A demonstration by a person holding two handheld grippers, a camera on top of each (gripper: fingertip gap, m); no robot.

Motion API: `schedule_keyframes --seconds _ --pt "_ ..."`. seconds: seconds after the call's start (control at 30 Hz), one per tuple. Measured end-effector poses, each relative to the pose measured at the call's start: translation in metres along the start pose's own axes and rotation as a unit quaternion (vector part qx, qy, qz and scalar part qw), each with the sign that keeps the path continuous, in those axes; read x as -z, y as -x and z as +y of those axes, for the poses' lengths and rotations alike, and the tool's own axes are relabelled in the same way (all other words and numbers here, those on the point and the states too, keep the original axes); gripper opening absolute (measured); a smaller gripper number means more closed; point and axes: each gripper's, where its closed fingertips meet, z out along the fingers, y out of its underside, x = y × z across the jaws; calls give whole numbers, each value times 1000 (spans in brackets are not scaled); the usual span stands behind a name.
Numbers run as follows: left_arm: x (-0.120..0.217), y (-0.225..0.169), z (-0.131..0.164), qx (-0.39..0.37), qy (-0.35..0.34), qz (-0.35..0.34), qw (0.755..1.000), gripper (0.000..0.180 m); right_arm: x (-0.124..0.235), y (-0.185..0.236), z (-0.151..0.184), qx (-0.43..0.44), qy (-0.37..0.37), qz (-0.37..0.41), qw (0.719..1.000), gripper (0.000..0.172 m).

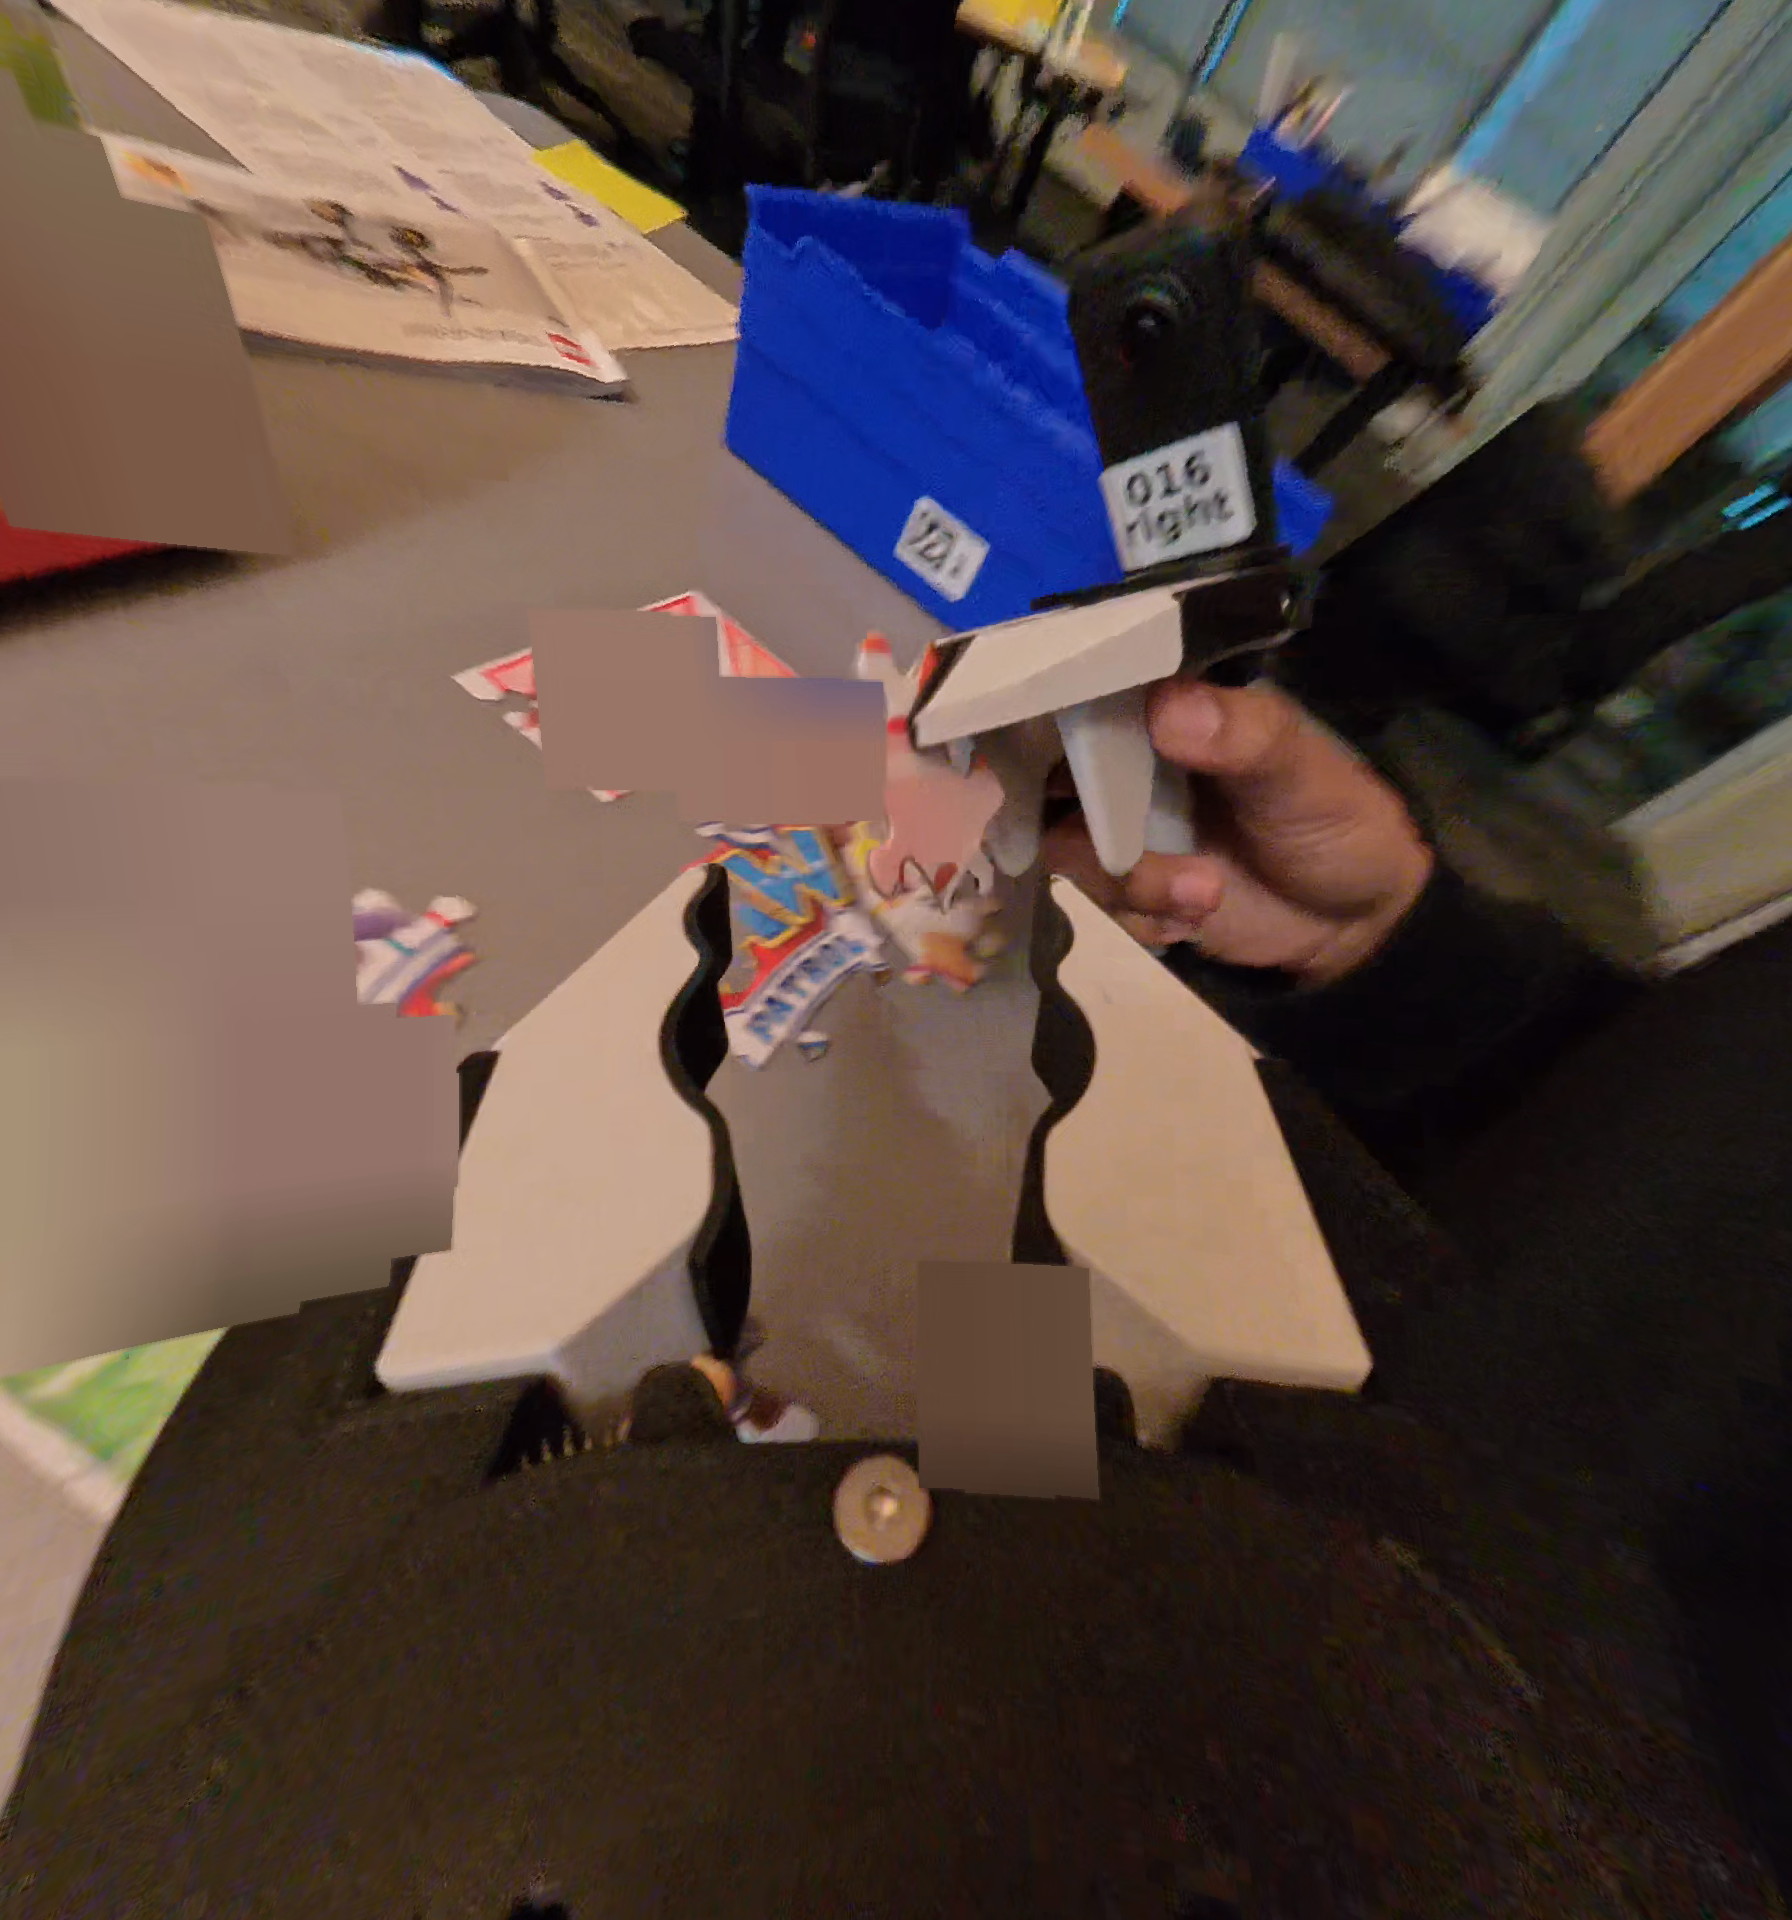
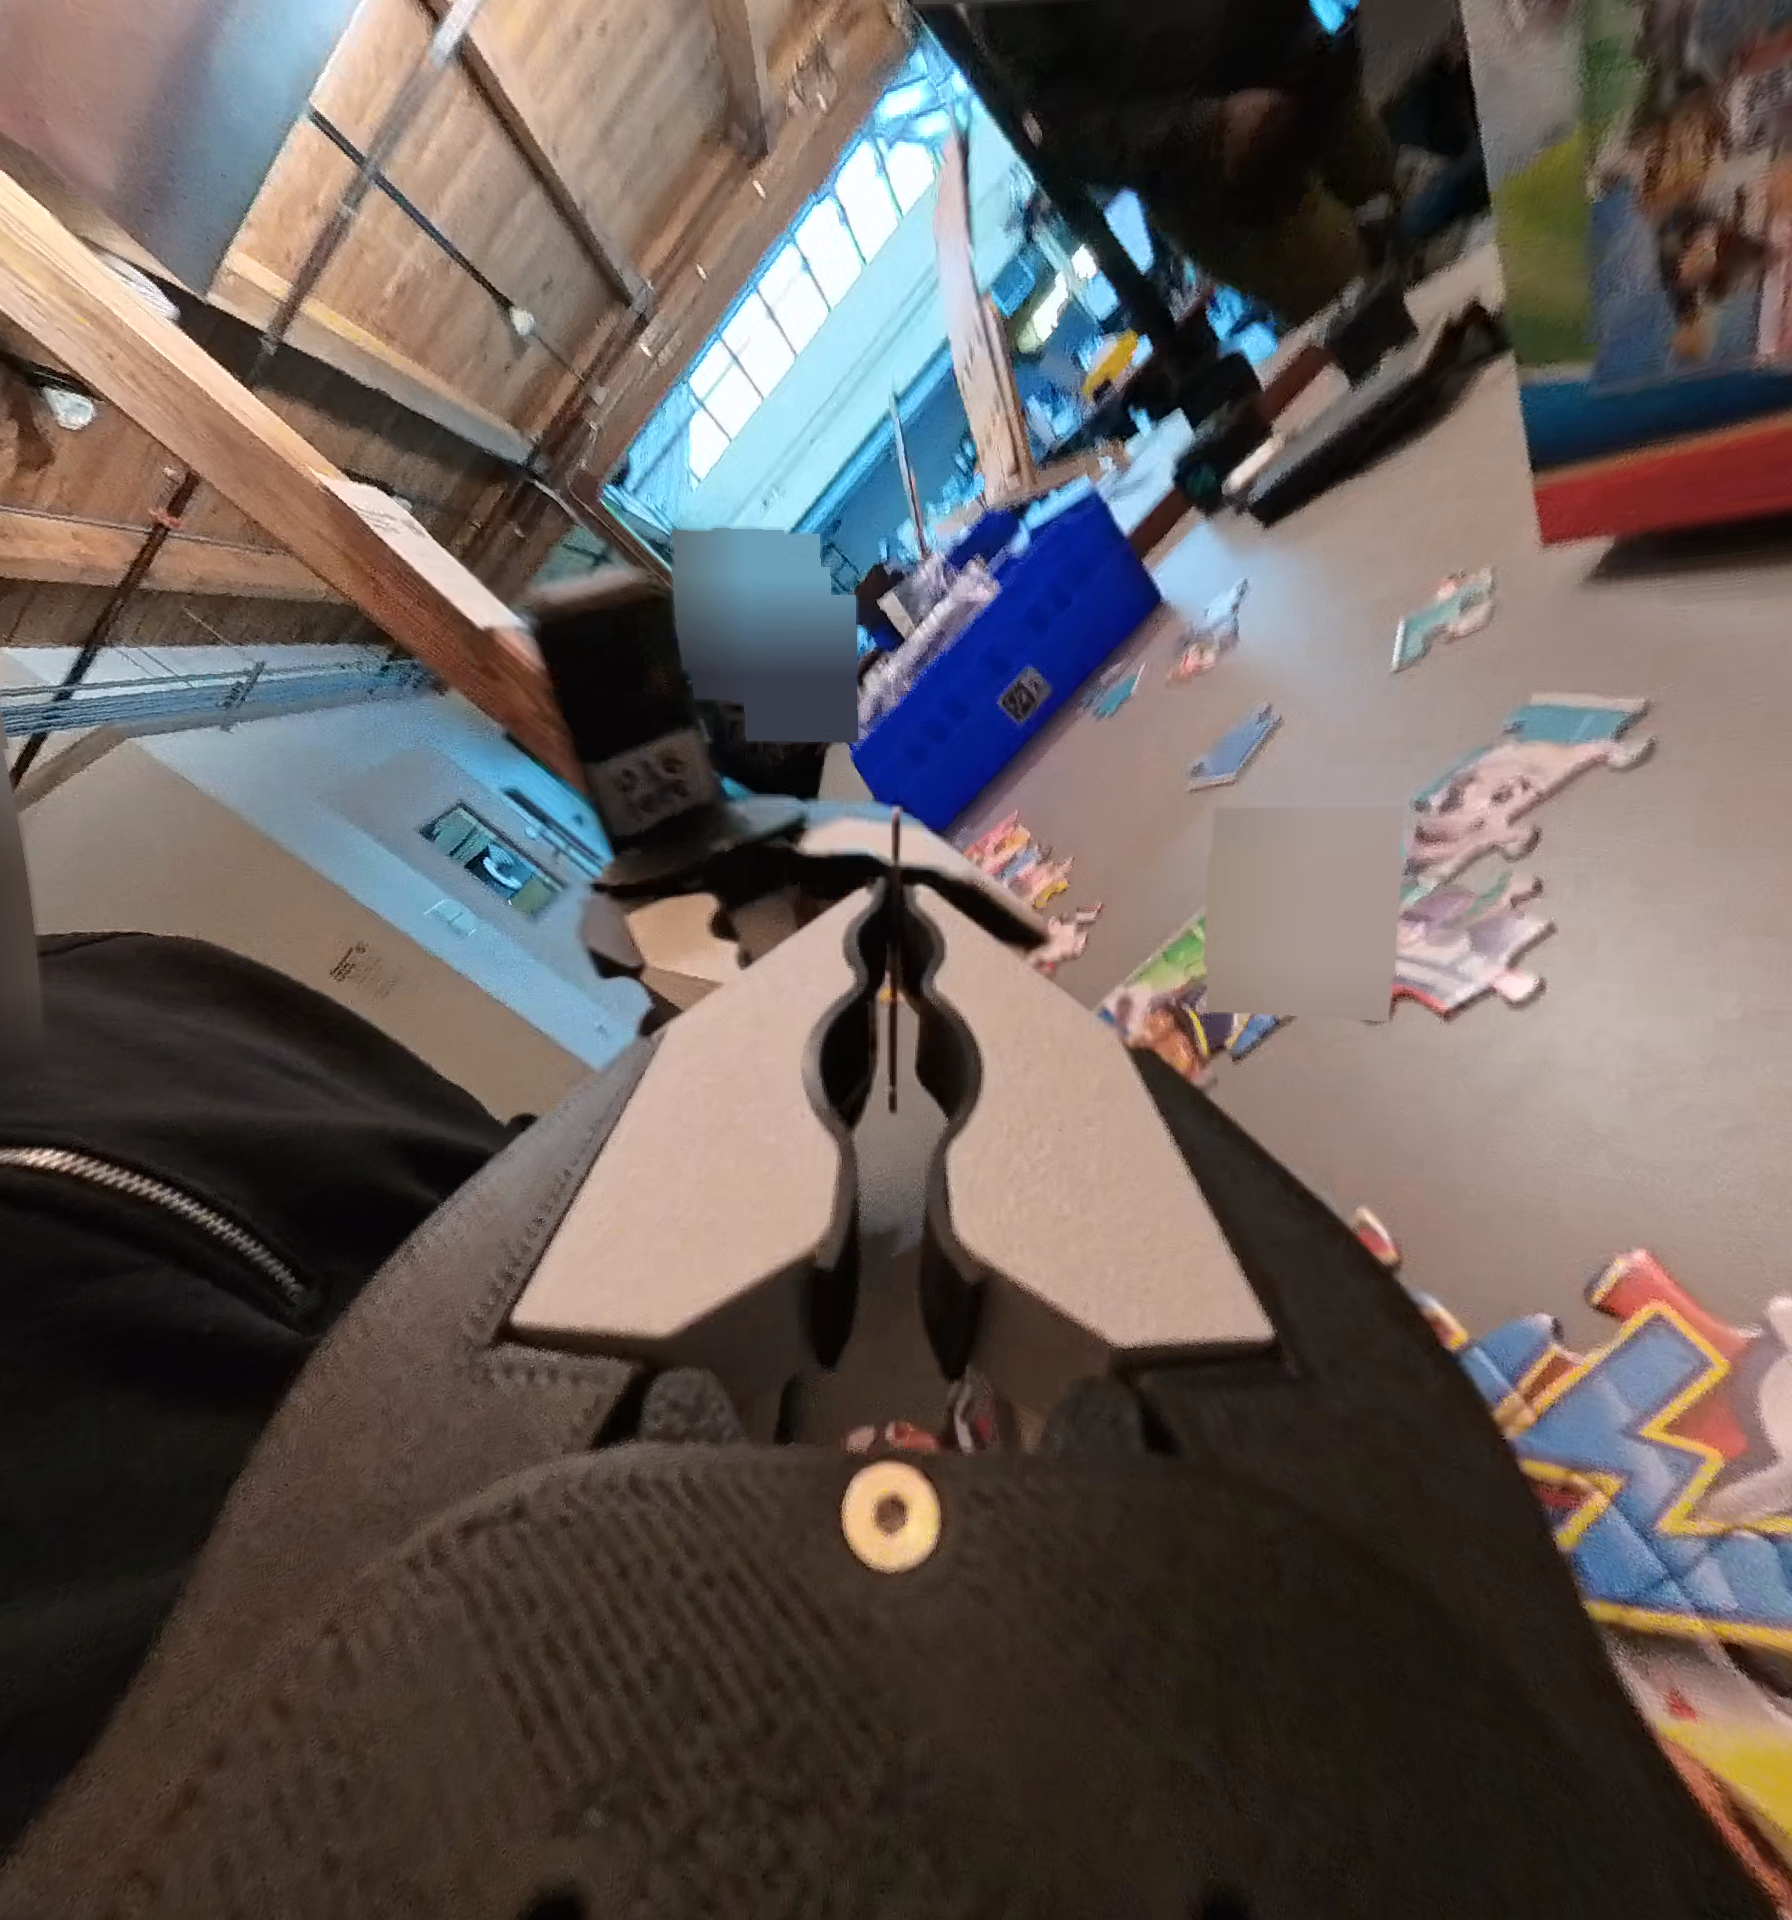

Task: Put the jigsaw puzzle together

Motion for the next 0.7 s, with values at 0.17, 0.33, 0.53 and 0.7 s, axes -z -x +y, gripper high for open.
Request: schedule_keyframes --seconds 0.17,0.33,0.53,0.7 --pt "4 -37 -22 114 -86 175 974 21 1 25 -15 42 -63 -26 997 0" --pt "13 -35 -34 132 -115 210 962 0 9 30 -13 51 -86 -18 995 0" --pt "11 -28 -39 183 -119 252 943 0 18 22 2 18 -92 10 996 0" --pt "2 -17 -38 233 -106 268 929 0 32 9 7 42 -78 77 993 2"
